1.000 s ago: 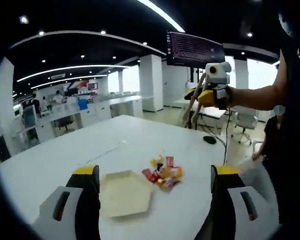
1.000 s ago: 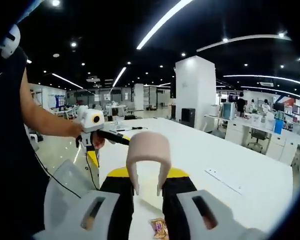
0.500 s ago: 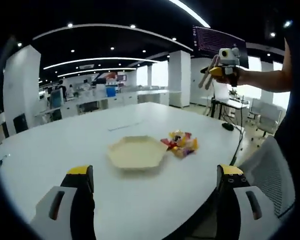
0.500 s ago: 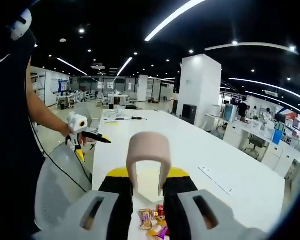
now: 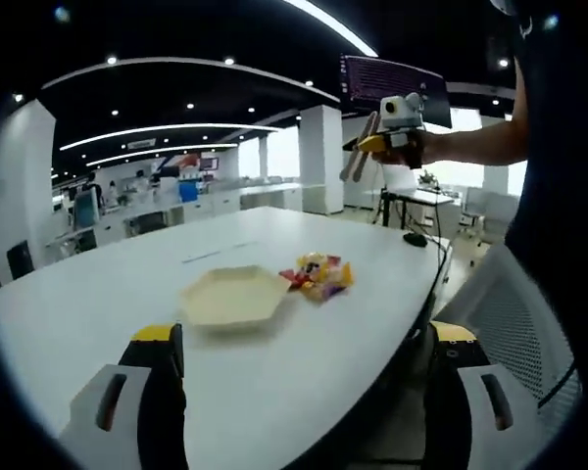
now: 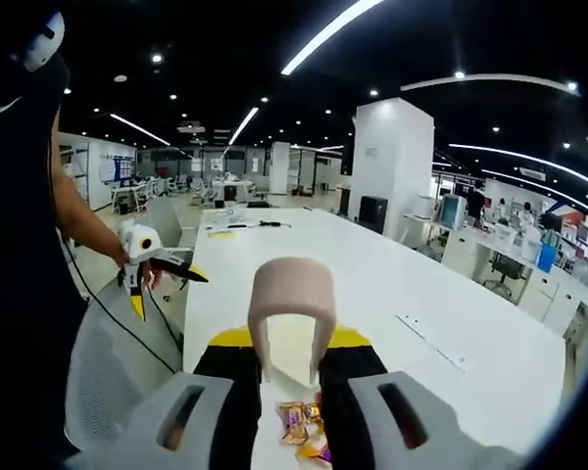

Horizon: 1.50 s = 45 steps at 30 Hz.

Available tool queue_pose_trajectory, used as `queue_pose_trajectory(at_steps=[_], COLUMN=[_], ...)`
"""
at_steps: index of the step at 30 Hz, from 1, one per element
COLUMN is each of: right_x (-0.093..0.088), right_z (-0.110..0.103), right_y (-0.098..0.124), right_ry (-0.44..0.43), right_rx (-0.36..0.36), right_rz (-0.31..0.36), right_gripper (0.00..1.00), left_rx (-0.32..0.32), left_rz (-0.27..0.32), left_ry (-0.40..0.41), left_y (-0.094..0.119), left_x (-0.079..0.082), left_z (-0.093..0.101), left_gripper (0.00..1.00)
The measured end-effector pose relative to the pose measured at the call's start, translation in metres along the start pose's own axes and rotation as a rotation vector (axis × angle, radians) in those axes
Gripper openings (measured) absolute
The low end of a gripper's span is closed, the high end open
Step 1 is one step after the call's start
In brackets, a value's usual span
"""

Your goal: Place the target food into the container with the food tongs after gripping and lifting it, then release it inside without dropping or visibly crushing the food.

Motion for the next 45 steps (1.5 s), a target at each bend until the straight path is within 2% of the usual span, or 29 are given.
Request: queue_pose_trajectory(at_steps=[4, 7, 10, 12, 17, 18, 24, 30, 33, 34, 35, 36, 40, 43, 45], right_x=[0.000, -0.002, -0.002, -0.003, -0.011, -0.013, -0.023, -0.021, -0.023, -0.024, -0.024, -0.025, -0.029, -0.033, -0.037], right_z=[0.000, 0.001, 0.002, 0.002, 0.001, 0.001, 0.001, -0.002, 0.001, 0.003, 0.004, 0.004, 0.008, 0.011, 0.012], right_y=[-0.001, -0.003, -0.005, -0.006, -0.009, -0.009, -0.010, -0.017, -0.022, -0.024, -0.026, -0.028, -0.035, -0.037, -0.041], right_ry=[-0.014, -0.009, -0.012, -0.013, -0.020, -0.023, -0.040, -0.037, -0.031, -0.043, -0.053, -0.054, -0.038, -0.039, -0.040], right_rx=[0.007, -0.004, -0.008, -0.008, -0.017, -0.020, -0.038, -0.037, -0.041, -0.043, -0.041, -0.037, -0.032, -0.037, -0.035], right_rz=[-0.005, -0.006, -0.002, 0.001, -0.009, -0.013, -0.022, -0.032, -0.036, -0.037, -0.038, -0.040, -0.063, -0.063, -0.070], right_gripper=[0.21, 0.22, 0.22, 0.21, 0.22, 0.22, 0.22, 0.21, 0.21, 0.22, 0.22, 0.22, 0.21, 0.21, 0.21], left_rx=[0.030, 0.084, 0.104, 0.096, 0.073, 0.074, 0.069, 0.071, 0.068, 0.044, 0.031, 0.045, 0.068, 0.041, 0.050], left_rz=[0.002, -0.010, 0.020, 0.021, -0.053, -0.061, -0.040, -0.022, -0.024, -0.024, -0.058, -0.081, -0.047, -0.067, -0.053], left_ry=[0.006, 0.009, 0.053, 0.070, 0.069, 0.055, 0.035, 0.048, 0.069, 0.103, 0.150, 0.158, 0.144, 0.099, 0.097], left_y=[0.001, 0.003, 0.003, 0.003, -0.003, -0.004, -0.003, -0.003, -0.003, -0.003, -0.001, 0.001, 0.002, -0.002, -0.003], left_x=[0.002, 0.006, 0.013, 0.013, -0.005, -0.003, -0.002, 0.000, -0.001, -0.002, -0.005, -0.008, -0.010, -0.015, -0.012], left_z=[-0.004, -0.009, -0.011, -0.012, -0.014, -0.015, -0.023, -0.026, -0.025, -0.022, -0.019, -0.019, -0.016, -0.016, -0.016], left_gripper=[0.99, 0.99, 0.99, 0.99, 0.95, 0.94, 0.96, 0.98, 0.99, 0.99, 0.99, 0.99, 0.99, 0.99, 0.99])
Point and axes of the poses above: the point that each gripper's makers call its tool centre point, and the gripper's own axes: y roughly backward along the fingers, z roughly to its right, x roughly out of its top, the point moved 7 cm from there along y, roughly backward along the fingers, and after that the axes turned 8 degrees about -y, right-handed, at the moved point
